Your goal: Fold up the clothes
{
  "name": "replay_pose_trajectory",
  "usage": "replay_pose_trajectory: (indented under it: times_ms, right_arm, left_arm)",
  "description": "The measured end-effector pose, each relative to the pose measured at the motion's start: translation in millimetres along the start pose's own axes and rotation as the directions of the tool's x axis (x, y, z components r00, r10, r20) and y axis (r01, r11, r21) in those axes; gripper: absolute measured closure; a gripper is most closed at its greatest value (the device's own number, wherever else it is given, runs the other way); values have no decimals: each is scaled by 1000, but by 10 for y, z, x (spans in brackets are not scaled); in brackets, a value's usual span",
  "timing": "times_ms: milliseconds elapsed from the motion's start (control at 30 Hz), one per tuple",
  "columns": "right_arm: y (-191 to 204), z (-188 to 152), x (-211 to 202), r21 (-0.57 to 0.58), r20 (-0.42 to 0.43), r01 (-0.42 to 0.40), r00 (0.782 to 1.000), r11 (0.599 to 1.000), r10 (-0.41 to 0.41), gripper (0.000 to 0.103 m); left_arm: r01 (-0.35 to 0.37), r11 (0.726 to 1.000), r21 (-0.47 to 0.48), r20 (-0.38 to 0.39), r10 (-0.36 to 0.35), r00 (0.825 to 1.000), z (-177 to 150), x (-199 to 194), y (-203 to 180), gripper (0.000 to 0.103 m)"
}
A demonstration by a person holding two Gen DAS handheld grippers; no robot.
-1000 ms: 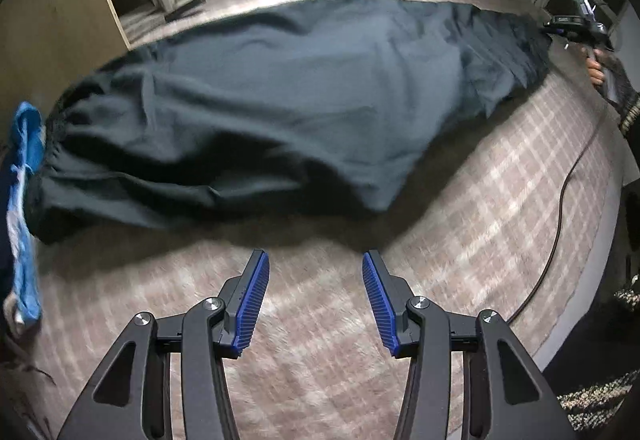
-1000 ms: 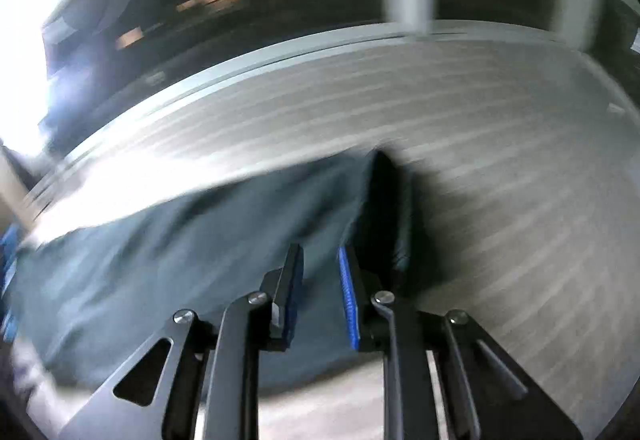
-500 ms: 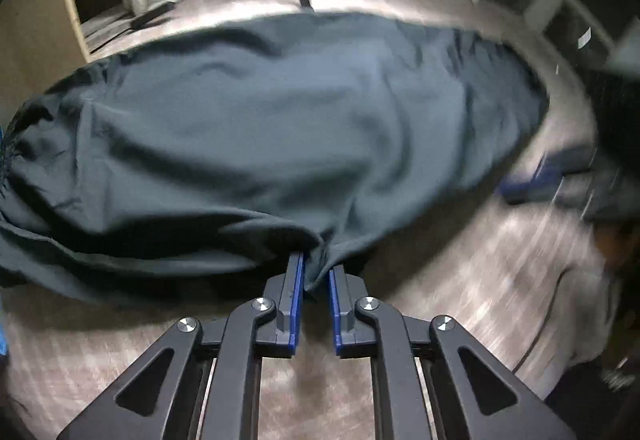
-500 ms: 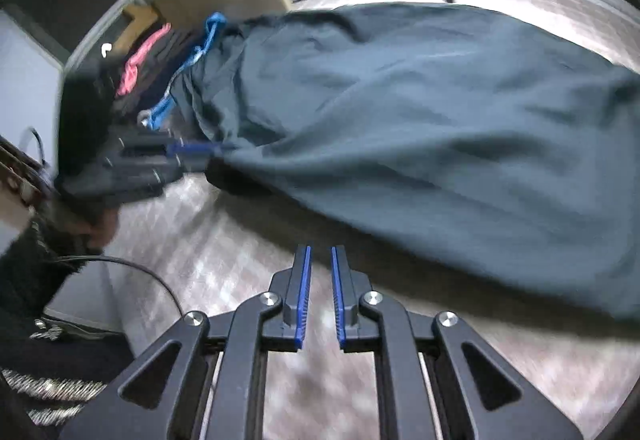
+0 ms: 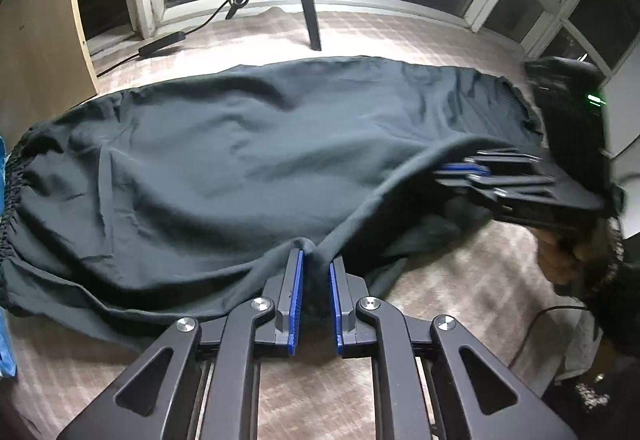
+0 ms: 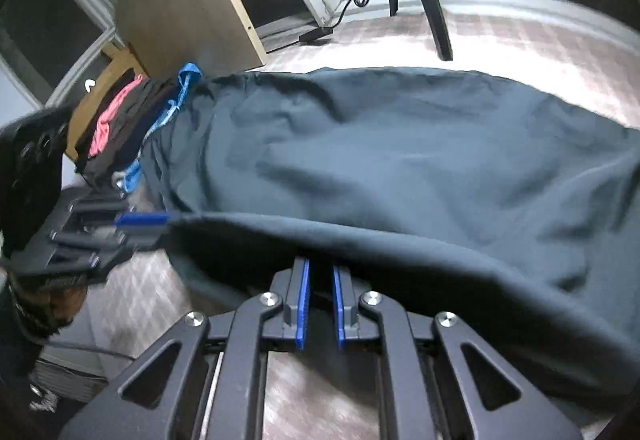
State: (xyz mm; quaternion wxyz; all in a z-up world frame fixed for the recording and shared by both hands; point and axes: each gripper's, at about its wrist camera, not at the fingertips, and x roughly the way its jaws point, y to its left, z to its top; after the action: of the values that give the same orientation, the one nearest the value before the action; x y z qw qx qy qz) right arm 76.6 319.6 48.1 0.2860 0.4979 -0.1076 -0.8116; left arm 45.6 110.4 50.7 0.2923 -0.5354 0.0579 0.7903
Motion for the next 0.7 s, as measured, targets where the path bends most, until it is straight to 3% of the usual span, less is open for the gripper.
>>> replay_pose_trajectory:
  times_ms: [67,233,333,467,633,700]
  right_arm:
    - [20,12,38,-2,-6,-30,1000,1000,30,93]
    - [129,-195,105,-69,-46,-30,999,997,27,93]
    - [175,-247,172,-124,-11,67,998,990,-69,98]
    - [187,-142,219,-138,87,118,991,983,-107,98]
    - [301,-77,474,-189,41,-29,998,982,38,98]
    - [389,-63,536,-218,-45,-165,986,962,159,98]
  left_arm:
    - [-13,999,30,15,13,1000,10,-79,-28,72]
    - [-50,999,16,42,49,998,77,-201,176,70]
    - [-112,994,-2,14,112,994,107,-79,413,70]
    - [-143,988,-52,-49,140,989,95,159,751,72]
    - [-135,988,-79,-65,130,989,85,303,960,72]
    - [-133,988,-77,-62,128,990,98,328,982,72]
